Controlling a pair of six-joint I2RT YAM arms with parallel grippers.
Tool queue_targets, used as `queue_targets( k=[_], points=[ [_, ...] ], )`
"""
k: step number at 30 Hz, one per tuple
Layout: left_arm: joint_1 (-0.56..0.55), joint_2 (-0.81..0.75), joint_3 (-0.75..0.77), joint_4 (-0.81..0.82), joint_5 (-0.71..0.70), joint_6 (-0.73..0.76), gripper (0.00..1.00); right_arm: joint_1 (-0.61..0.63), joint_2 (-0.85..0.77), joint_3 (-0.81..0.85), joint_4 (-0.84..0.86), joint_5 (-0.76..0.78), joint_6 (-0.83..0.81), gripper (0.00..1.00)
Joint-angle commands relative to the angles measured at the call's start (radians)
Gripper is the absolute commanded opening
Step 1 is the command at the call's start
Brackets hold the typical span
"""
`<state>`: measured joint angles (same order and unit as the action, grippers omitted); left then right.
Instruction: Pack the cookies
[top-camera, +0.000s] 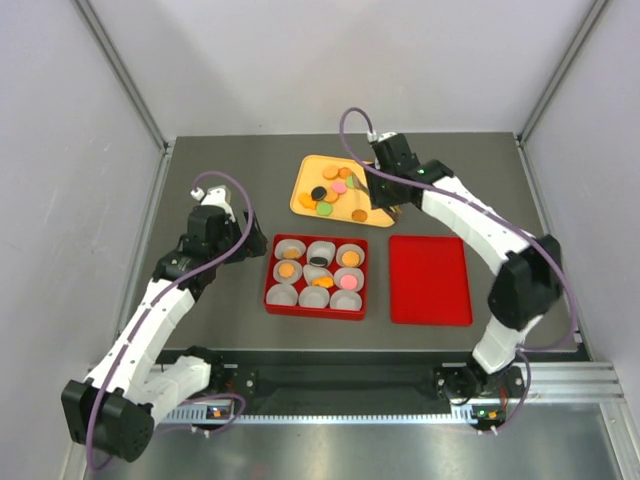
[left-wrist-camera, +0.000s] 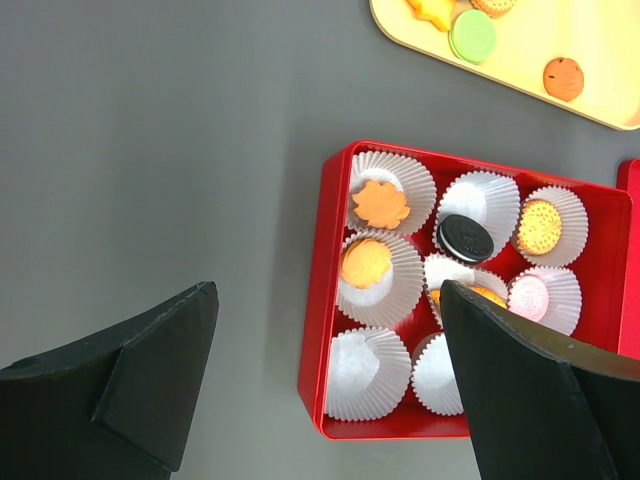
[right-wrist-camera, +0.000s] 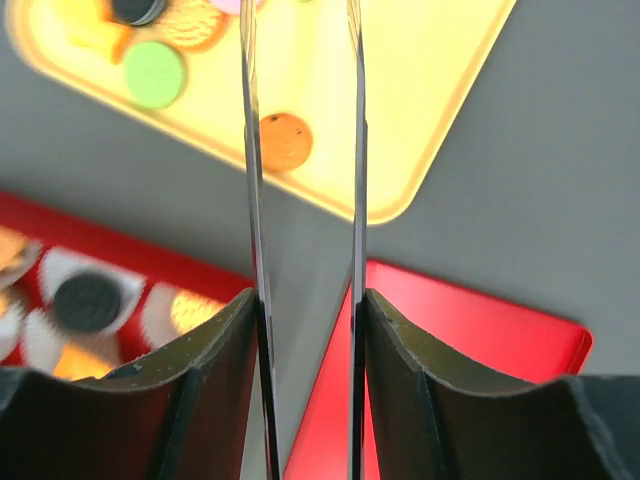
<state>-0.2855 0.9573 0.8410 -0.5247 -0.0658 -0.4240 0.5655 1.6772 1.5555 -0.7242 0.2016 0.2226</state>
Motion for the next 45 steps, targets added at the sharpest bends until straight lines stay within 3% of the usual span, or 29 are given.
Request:
queue_targets(
  k=[1, 9, 45],
  points=[
    [0.005, 0.003, -0.005, 0.049, 0.006, 0.002, 0.97, -0.026, 0.134, 0.138, 0.081, -0.012, -0.037, 0.44],
    [0.006, 0.008, -0.005, 0.045, -0.005, 0.007, 0.97, -0.038, 0.317, 0.293, 0.097, 0.002, -0.043, 0.44],
    [0.009, 0.012, -0.002, 0.048, 0.0, 0.008, 0.97, -0.05, 0.377, 0.285, 0.066, 0.03, -0.043, 0.44]
  ],
)
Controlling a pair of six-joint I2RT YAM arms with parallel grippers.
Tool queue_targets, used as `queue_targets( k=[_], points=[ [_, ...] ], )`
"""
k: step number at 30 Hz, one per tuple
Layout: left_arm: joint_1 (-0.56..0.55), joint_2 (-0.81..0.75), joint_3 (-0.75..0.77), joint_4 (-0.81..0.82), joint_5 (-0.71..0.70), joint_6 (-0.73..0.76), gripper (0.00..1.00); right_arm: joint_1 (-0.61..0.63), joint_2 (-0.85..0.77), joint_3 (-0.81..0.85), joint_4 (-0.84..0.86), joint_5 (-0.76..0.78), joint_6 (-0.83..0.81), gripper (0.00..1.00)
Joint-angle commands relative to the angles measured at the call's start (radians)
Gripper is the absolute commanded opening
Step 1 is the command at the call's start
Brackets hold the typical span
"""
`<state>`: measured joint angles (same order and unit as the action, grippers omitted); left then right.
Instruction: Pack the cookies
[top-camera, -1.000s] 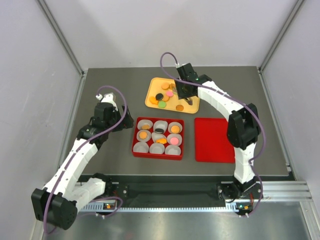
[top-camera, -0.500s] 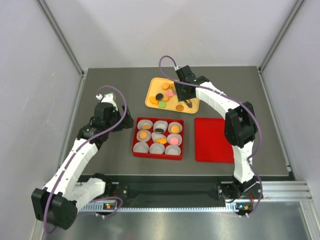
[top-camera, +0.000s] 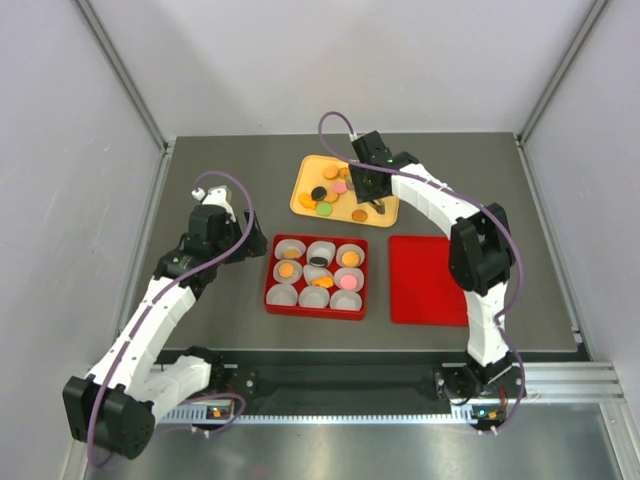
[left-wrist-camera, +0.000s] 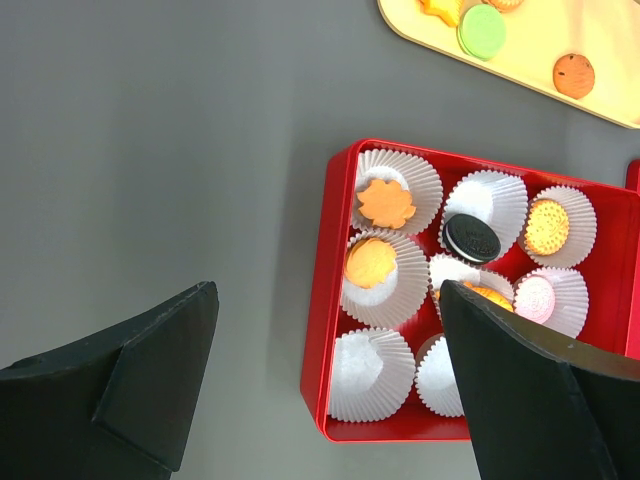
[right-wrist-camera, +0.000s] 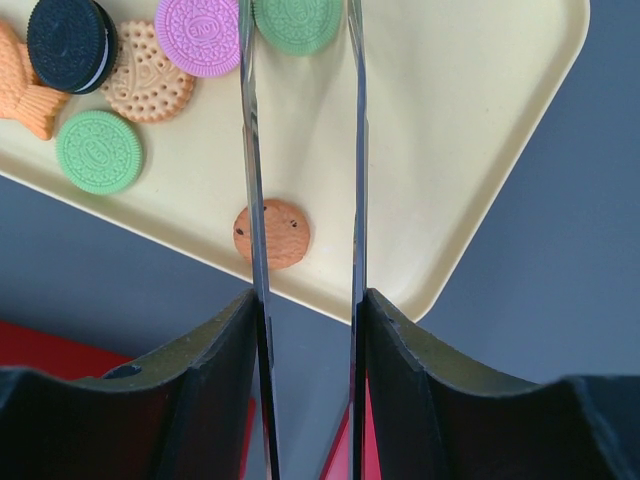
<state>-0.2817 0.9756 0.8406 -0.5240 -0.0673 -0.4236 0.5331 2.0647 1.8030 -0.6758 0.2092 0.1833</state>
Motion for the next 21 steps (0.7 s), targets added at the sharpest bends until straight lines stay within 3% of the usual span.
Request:
queue_targets(
  k=[1, 13, 21],
  points=[
    [0.006, -0.006, -0.001, 0.047, 0.001, 0.008, 0.97, -0.019, -0.011, 0.038, 0.018, 0.025, -0.004, 0.45],
    [0.007, -0.003, 0.0, 0.045, 0.001, 0.008, 0.97, -0.019, 0.008, 0.064, 0.015, -0.007, -0.008, 0.44],
    [0.009, -0.009, -0.001, 0.045, 0.003, 0.008, 0.97, -0.025, -0.015, 0.075, -0.001, -0.016, -0.007, 0.34]
  ],
)
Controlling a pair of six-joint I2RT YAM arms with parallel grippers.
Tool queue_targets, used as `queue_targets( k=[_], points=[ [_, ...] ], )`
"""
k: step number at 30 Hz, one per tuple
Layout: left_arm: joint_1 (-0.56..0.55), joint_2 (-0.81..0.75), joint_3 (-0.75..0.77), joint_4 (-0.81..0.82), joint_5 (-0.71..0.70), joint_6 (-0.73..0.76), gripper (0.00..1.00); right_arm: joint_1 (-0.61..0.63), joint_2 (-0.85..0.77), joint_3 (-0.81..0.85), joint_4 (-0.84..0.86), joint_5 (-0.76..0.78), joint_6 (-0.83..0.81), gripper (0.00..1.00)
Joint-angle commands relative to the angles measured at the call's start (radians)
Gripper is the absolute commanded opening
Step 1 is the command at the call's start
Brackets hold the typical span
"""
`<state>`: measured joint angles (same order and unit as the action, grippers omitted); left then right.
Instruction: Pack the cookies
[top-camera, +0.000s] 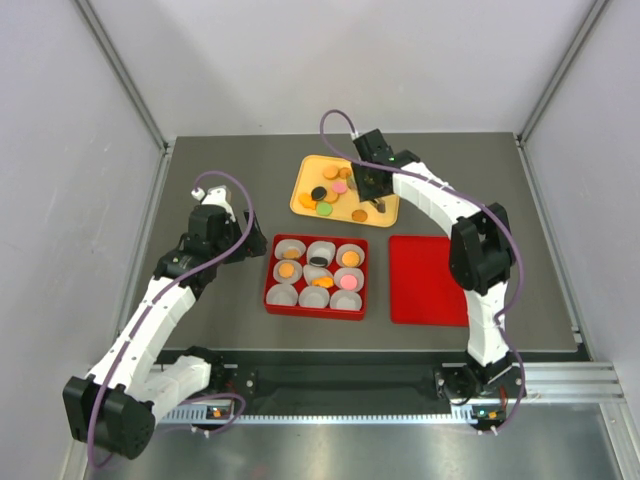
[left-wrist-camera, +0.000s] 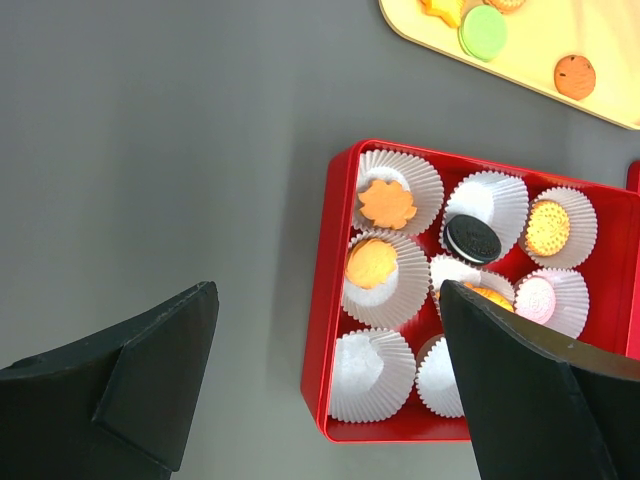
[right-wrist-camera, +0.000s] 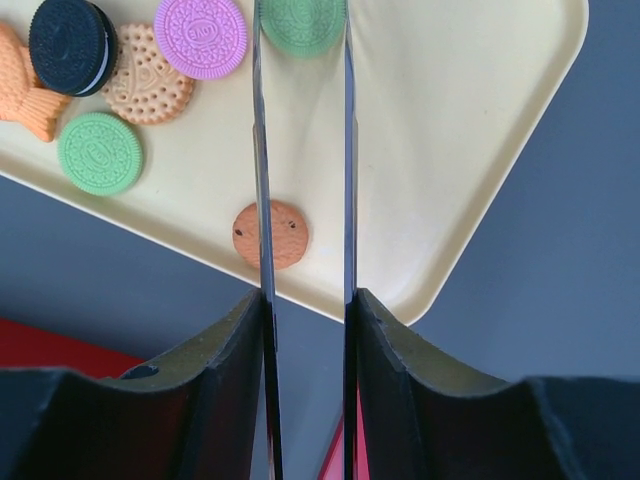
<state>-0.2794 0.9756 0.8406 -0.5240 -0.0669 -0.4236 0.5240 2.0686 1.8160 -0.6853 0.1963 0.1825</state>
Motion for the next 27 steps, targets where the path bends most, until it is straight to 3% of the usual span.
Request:
queue_targets(
  k=[1, 9, 19, 27],
  points=[
    [0.006, -0.011, 0.0, 0.045, 0.003, 0.008, 0.97, -0.016, -0.03, 0.068, 0.006, 0.0, -0.006, 0.33],
    [0.008, -0.014, -0.001, 0.048, 0.007, 0.008, 0.97, -0.018, -0.131, 0.054, -0.02, 0.035, 0.002, 0.33],
    [0.009, -0.017, 0.0, 0.048, 0.009, 0.006, 0.97, -0.001, -0.39, -0.139, -0.01, -0.018, 0.026, 0.32],
    [0.014, -0.017, 0.0, 0.048, 0.006, 0.006, 0.97, 0.203, -0.61, -0.378, -0.006, -0.083, 0.032, 0.33]
  ],
)
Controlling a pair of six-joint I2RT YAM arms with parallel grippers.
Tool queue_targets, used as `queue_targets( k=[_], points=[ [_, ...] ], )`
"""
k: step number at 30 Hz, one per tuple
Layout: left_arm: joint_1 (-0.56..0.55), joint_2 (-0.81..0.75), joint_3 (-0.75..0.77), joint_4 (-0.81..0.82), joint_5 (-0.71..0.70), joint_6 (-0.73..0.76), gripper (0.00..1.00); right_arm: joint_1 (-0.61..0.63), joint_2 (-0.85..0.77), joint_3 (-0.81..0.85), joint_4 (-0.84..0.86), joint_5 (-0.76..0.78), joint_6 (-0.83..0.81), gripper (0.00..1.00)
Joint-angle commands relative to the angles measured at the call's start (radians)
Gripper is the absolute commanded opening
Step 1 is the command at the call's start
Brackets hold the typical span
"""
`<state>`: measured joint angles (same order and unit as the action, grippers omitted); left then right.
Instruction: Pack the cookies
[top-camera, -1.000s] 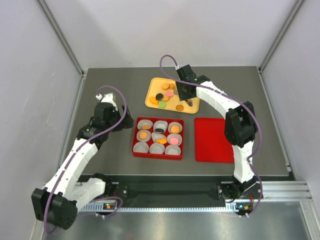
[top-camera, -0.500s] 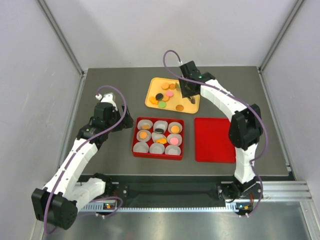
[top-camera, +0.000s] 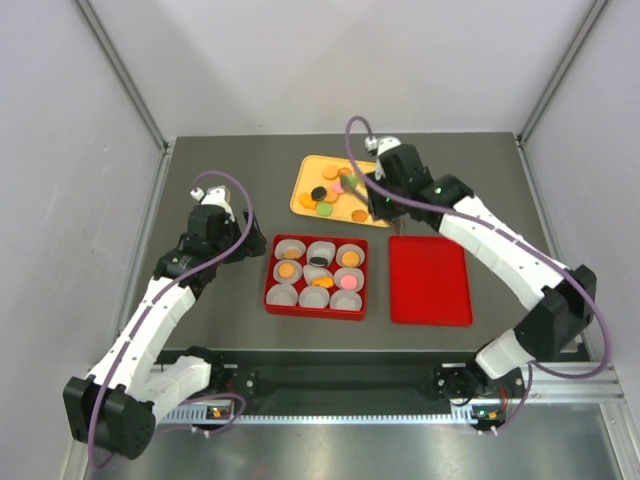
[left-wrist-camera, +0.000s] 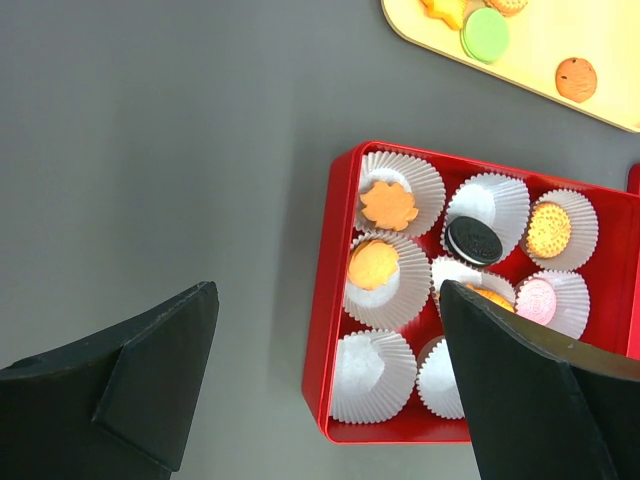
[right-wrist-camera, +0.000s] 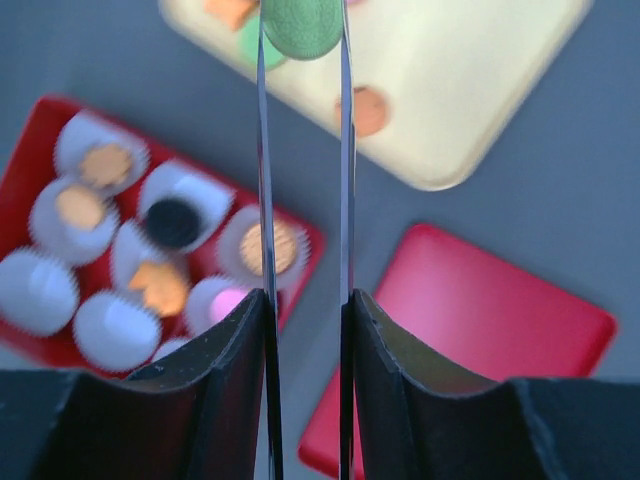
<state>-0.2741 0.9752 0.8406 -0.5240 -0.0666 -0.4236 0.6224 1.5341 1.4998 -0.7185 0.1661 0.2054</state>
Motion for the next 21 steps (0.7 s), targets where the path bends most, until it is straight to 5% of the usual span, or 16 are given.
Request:
queue_targets(
  k=[1, 11, 21],
  points=[
    [0.01, -0.018, -0.001, 0.048, 0.004, 0.006, 0.97, 0.129, -0.106, -0.079, 0.025, -0.051, 0.021, 0.33],
    [0.013, -0.021, -0.001, 0.045, -0.001, 0.006, 0.97, 0.445, -0.092, -0.156, 0.031, -0.128, 0.081, 0.33],
    [0.013, -0.021, -0.003, 0.044, -0.007, 0.006, 0.97, 0.545, -0.038, -0.194, 0.054, -0.149, 0.109, 0.34]
  ],
)
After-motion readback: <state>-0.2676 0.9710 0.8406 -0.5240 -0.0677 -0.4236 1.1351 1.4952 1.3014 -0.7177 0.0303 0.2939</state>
